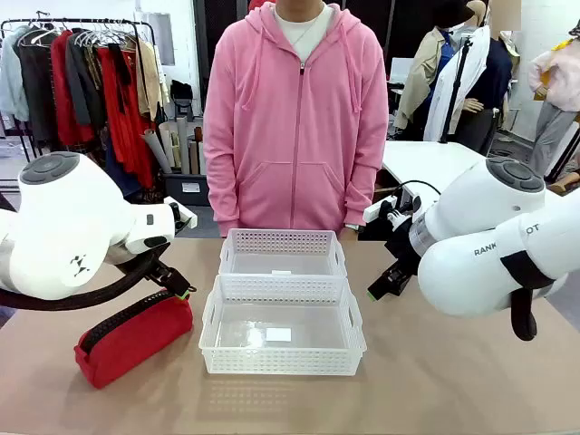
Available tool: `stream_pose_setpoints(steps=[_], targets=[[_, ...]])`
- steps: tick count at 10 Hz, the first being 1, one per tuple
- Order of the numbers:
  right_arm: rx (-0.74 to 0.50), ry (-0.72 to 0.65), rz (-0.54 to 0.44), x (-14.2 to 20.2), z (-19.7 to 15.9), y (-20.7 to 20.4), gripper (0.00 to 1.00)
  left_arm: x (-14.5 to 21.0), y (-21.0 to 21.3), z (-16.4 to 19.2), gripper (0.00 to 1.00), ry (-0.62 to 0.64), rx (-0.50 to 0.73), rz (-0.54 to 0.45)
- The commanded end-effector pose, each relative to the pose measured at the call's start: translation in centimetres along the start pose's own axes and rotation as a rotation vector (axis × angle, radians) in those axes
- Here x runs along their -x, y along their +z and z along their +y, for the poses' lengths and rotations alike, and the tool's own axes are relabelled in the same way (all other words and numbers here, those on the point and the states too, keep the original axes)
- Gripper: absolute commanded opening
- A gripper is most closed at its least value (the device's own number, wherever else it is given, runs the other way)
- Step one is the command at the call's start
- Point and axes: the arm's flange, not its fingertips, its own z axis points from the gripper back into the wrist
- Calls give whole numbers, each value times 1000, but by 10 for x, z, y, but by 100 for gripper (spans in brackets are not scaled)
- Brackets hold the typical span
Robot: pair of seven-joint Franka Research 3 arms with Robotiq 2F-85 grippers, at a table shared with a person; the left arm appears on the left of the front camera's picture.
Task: Distribute items into two baskets.
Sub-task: Pick up the Pencil pouch that the person points to.
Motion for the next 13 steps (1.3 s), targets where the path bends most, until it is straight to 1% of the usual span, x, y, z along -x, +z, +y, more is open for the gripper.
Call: stream_pose_setpoints(steps=[1, 13], targets=[[0, 0, 0, 0, 0, 0, 100, 0, 0, 0, 100, 0, 0, 0], [0, 0, 0, 0, 0, 0, 100, 0, 0, 0, 100, 0, 0, 0]])
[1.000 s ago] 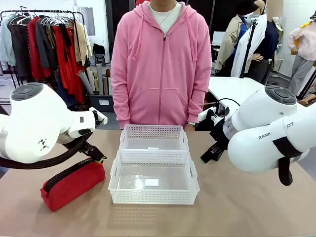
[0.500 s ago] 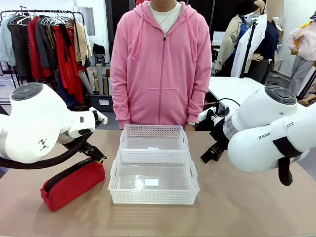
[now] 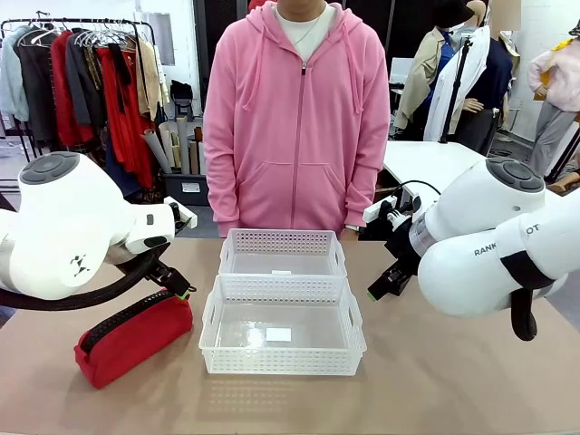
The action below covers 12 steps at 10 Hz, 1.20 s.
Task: Distribute items into two baskets.
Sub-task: Pick up the Pencil pouch that the person points to.
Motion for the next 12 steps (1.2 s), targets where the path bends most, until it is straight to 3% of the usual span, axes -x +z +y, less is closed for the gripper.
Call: stream_pose_setpoints(steps=[1, 5, 9, 12], targets=[[0, 0, -1, 0, 0, 0, 100, 0, 0, 0, 100, 0, 0, 0], [-75, -39, -5, -12, -22, 16, 100, -17, 25, 23, 100, 27, 43, 30], [-237, -78, 39, -35, -95, 47, 100, -50, 67, 99, 100, 110, 155, 104], [-322, -112, 32, -29, -145, 75, 100, -33, 118, 151, 100, 188, 289, 79]])
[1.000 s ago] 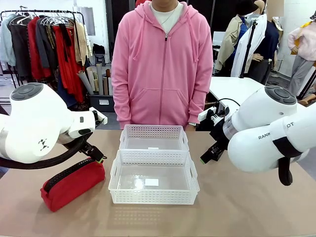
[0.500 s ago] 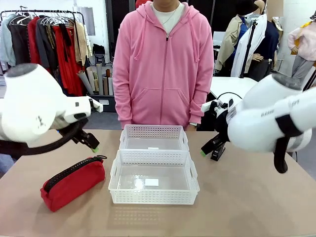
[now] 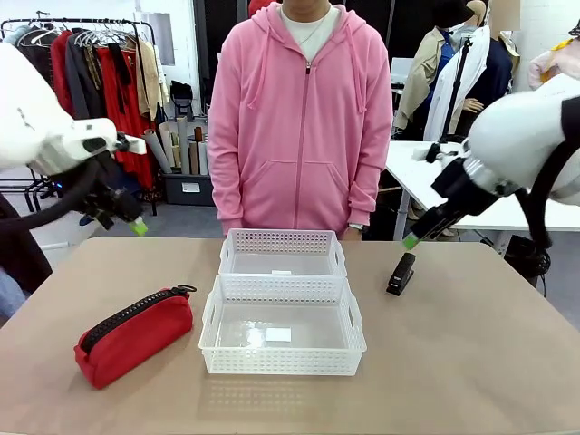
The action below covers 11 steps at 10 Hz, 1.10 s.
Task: Distribute items into two baskets.
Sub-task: Pick up the Pencil pouch that the person points to.
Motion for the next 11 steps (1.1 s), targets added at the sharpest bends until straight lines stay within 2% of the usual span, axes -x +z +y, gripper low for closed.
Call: stream_pose_setpoints(steps=[1, 4, 5, 6, 9, 11], targets=[[-79, -13, -16, 2, -24, 16, 100, 18, 38, 22, 100, 17, 87, -34], [-174, -94, -110, 28, -62, 69, 100, 59, 109, 52, 100, 103, 63, -123], [-160, -120, -133, 38, -69, 84, 100, 75, 124, 59, 100, 98, 69, -136], [-147, -136, -154, 47, -74, 99, 100, 89, 132, 59, 100, 58, 61, -142], [-106, -175, -247, 77, -83, 141, 100, 137, 158, 96, 100, 166, 69, -232], [-109, -199, -292, 94, -90, 157, 100, 158, 157, 115, 100, 217, 106, -263]])
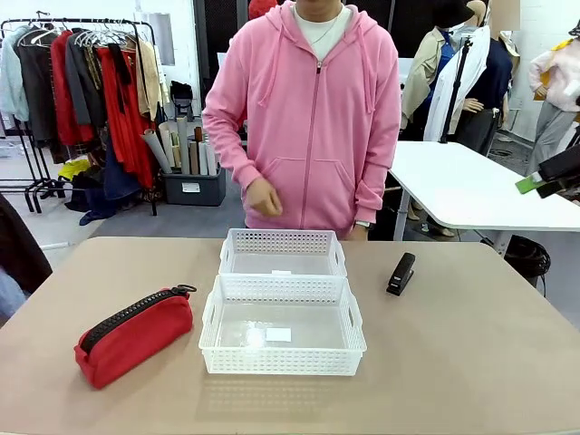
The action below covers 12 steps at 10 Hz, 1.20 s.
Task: Distribute items into two baskets.
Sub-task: Pick up the Pencil pouch that the person points to.
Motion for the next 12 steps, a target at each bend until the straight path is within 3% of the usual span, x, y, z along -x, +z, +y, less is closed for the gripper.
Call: stream_pose_setpoints(steps=[1, 5, 12], targets=[[-55, 12, -60, 16, -5, 3, 100, 9, -1, 11, 100, 3, 65, -51], [-76, 10, -82, 36, -15, 30, 100, 9, 10, 18, 100, 18, 96, -110], [-67, -2, -50, 38, -14, 34, 100, 2, 7, 7, 100, 5, 86, -90]])
